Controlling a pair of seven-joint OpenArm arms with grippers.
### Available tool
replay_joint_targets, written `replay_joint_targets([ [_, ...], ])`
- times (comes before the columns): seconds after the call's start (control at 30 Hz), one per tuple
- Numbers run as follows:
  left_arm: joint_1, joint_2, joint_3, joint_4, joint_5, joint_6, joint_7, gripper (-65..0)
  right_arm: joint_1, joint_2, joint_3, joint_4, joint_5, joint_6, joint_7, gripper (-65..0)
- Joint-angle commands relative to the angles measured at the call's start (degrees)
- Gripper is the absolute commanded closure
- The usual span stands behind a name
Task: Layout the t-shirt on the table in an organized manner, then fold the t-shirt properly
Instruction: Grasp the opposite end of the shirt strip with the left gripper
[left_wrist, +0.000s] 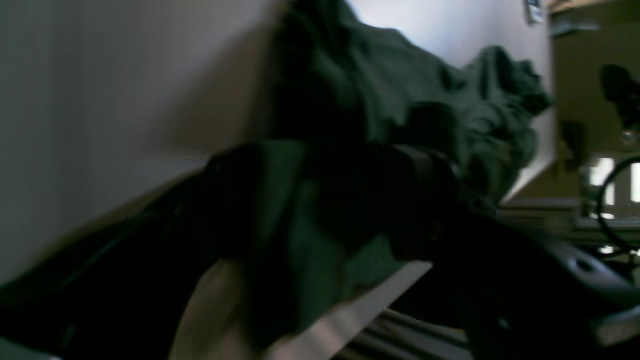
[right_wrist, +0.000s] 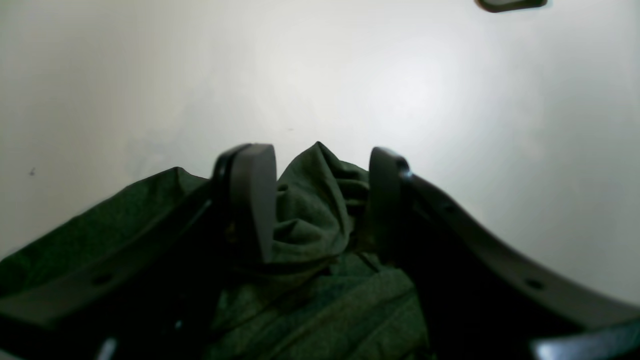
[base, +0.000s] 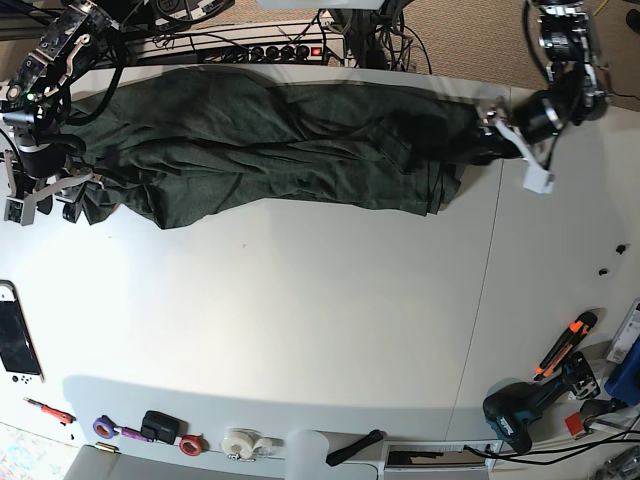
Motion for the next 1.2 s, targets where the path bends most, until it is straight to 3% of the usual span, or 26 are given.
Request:
replay_joint_targets([
  [0.0, 0.2, 0.0, 0.7, 0.4, 1.7, 0.7, 1.6, -41.6, 0.4, 0.8, 0.4, 0.8, 0.5, 0.2, 1.3, -29.5],
  [0.4, -0.8, 3.7, 2.7, 0.4, 1.8, 1.5, 1.0, -41.6, 0.3, 0.8, 0.4, 0.8, 0.5, 0.2, 0.3, -29.5],
  [0.73, -1.1, 3.9, 2.7, 0.4, 2.3, 1.5, -0.1, -41.6, 0.4, 0.8, 0.4, 0.8, 0.5, 0.2, 0.2, -29.5],
  [0.93, -1.1, 4.5, 3.5, 0.4, 7.5, 3.7, -0.5, -41.4, 0.4, 0.8, 0.4, 0.8, 0.5, 0.2, 0.2, -29.5],
  [1.17, -2.1, 4.5, 10.6, 0.4, 11.1, 4.1, -1.2, -39.2, 0.4, 0.9, 0.4, 0.8, 0.5, 0.2, 0.2, -29.5],
])
